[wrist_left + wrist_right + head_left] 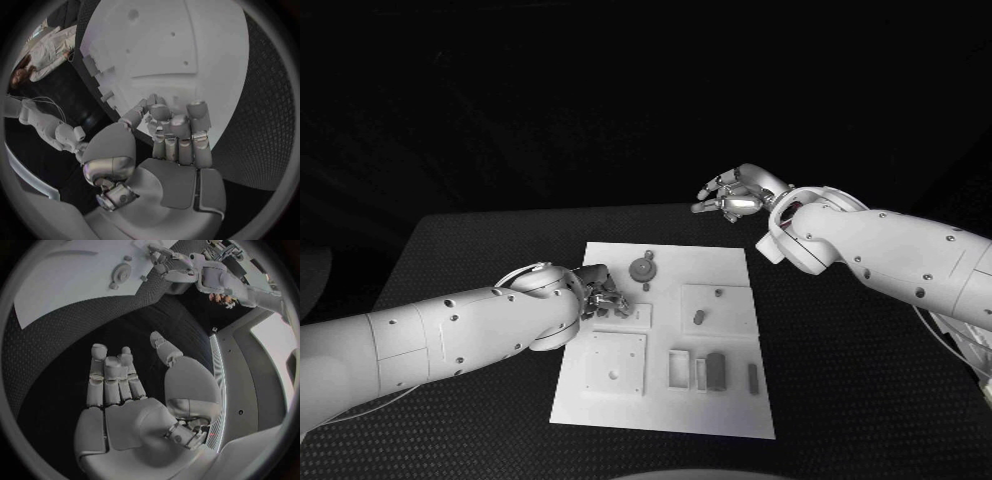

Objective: Assemble the parts on the task board

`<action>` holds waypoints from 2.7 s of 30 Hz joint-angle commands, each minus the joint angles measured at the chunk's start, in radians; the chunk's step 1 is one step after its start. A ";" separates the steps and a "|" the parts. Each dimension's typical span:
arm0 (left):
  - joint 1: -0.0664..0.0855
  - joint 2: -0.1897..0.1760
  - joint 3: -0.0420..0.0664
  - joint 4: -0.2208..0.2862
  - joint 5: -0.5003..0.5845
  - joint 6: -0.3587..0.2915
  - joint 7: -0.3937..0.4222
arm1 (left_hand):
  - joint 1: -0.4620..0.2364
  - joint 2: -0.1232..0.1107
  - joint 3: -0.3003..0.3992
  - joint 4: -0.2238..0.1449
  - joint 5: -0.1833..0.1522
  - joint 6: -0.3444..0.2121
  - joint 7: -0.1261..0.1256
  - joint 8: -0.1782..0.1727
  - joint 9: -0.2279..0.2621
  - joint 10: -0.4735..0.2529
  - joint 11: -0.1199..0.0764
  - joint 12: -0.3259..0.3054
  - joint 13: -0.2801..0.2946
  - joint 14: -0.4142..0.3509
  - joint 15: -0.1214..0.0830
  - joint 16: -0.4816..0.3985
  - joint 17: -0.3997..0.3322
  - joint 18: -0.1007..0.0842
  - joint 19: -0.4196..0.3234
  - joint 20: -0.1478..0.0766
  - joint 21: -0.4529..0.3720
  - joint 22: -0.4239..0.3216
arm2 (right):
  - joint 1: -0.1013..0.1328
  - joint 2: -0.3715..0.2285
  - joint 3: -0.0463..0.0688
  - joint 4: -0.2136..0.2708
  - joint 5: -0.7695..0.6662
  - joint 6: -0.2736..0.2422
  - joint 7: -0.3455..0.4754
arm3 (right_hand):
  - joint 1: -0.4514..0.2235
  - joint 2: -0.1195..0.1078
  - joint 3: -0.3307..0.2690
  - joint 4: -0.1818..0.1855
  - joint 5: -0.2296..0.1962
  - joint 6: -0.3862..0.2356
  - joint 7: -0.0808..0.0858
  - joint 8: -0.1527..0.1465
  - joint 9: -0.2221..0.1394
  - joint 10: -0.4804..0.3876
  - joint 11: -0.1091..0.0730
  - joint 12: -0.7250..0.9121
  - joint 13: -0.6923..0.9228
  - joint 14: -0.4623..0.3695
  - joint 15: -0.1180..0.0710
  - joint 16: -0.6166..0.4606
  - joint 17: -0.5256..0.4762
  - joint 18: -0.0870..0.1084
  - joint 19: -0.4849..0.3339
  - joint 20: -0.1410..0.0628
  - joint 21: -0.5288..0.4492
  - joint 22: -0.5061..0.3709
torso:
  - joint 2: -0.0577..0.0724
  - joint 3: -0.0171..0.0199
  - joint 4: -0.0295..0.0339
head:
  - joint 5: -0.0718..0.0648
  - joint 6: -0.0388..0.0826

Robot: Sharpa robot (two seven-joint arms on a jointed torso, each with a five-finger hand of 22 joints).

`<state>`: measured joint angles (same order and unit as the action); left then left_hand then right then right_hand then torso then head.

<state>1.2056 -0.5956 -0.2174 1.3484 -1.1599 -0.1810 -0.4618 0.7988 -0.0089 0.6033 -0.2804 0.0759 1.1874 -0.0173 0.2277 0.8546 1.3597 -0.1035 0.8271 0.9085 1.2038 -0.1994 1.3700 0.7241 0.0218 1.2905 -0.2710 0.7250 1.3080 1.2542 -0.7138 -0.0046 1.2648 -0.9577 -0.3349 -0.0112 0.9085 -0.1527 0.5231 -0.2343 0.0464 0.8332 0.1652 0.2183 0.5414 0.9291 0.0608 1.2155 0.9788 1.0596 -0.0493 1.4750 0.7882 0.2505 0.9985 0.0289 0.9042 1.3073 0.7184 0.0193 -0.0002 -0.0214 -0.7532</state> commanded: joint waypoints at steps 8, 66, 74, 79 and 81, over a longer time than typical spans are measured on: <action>-0.003 0.001 -0.001 0.000 -0.014 -0.022 0.001 | 0.068 0.019 0.001 0.016 -0.002 0.029 0.026 -0.004 0.001 0.002 0.001 0.005 -0.003 0.002 -0.007 0.003 -0.006 0.031 0.004 -0.003 0.001 0.016 | 0.000 -0.001 0.001 0.002 -0.001 0.012 0.004 | -0.012 0.001 0.001 0.006 0.003 -0.001 0.006 -0.003 -0.001 -0.008 -0.002 0.005 -0.002 -0.009 0.001 0.007 -0.002 0.011 0.000 0.004 -0.006 0.010 | 0.000 0.0003 0.0008 | -0.001 0.000; -0.004 -0.002 -0.001 0.000 -0.032 -0.036 0.001 | 0.011 -0.176 -0.018 0.190 -0.015 0.016 0.029 -0.010 0.011 -0.008 0.003 0.003 -0.002 -0.004 -0.005 0.006 -0.024 0.037 0.007 -0.005 -0.016 0.016 | 0.000 -0.003 0.001 0.002 -0.001 0.011 0.003 | -0.016 -0.002 0.001 0.009 0.003 -0.002 0.006 -0.003 -0.002 -0.009 -0.001 0.006 -0.003 -0.012 0.002 0.006 -0.003 0.011 -0.002 0.004 -0.007 0.010 | 0.000 -0.0001 0.0012 | -0.004 -0.001; -0.004 -0.001 0.000 0.002 -0.037 -0.039 0.008 | -0.006 -0.124 -0.138 0.113 0.062 0.004 0.030 -0.008 0.025 -0.018 0.004 0.003 0.009 -0.013 -0.004 0.009 -0.026 0.039 -0.007 -0.006 -0.017 0.018 | 0.000 -0.002 0.001 -0.001 -0.001 0.010 0.004 | -0.015 -0.003 0.001 0.009 0.003 -0.003 0.006 -0.003 -0.002 -0.010 -0.001 0.006 -0.004 -0.012 0.002 0.006 -0.004 0.011 -0.002 0.004 -0.007 0.010 | 0.000 -0.0006 0.0005 | -0.006 -0.003; -0.004 -0.001 0.000 0.003 -0.037 -0.026 0.008 | -0.006 -0.128 -0.140 0.110 0.062 0.004 0.030 -0.008 0.025 -0.019 0.004 0.003 0.009 -0.013 -0.004 0.010 -0.026 0.039 -0.007 -0.006 -0.018 0.018 | 0.000 -0.002 0.001 -0.001 0.000 0.011 0.004 | -0.015 -0.004 0.001 0.009 0.003 -0.003 0.006 -0.003 -0.002 -0.010 -0.001 0.006 -0.004 -0.013 0.002 0.006 -0.004 0.011 -0.003 0.004 -0.008 0.010 | 0.000 -0.0001 -0.0001 | -0.006 -0.003; -0.004 -0.002 0.000 0.002 -0.037 -0.021 0.007 | -0.006 -0.128 -0.140 0.110 0.062 0.005 0.030 -0.008 0.026 -0.019 0.004 0.003 0.009 -0.013 -0.004 0.010 -0.026 0.040 -0.007 -0.006 -0.018 0.018 | 0.000 -0.003 0.001 0.000 0.000 0.012 0.003 | -0.016 -0.004 0.001 0.009 0.003 -0.003 0.006 -0.003 -0.002 -0.010 -0.001 0.006 -0.004 -0.013 0.002 0.006 -0.004 0.011 -0.003 0.004 -0.008 0.010 | 0.000 0.0002 0.0003 | -0.006 -0.004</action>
<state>1.2015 -0.5988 -0.2178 1.3482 -1.1901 -0.2072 -0.4656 0.7921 -0.1367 0.4693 -0.1684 0.1344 1.1981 0.0103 0.2235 0.8788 1.3485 -0.0999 0.8271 0.9163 1.1983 -0.2014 1.3740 0.6990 0.0276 1.2895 -0.2786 0.7133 1.3073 1.2542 -0.7162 -0.0046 1.2637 -0.9575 -0.3337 -0.0129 0.9045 -0.1567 0.5231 -0.2288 0.0464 0.8321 0.1660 0.2183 0.5406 0.9255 0.0573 1.2154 0.9754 1.0523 -0.0497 1.4750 0.7857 0.2505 0.9969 0.0304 0.9004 1.3073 0.7183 0.0190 0.0001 -0.0271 -0.7562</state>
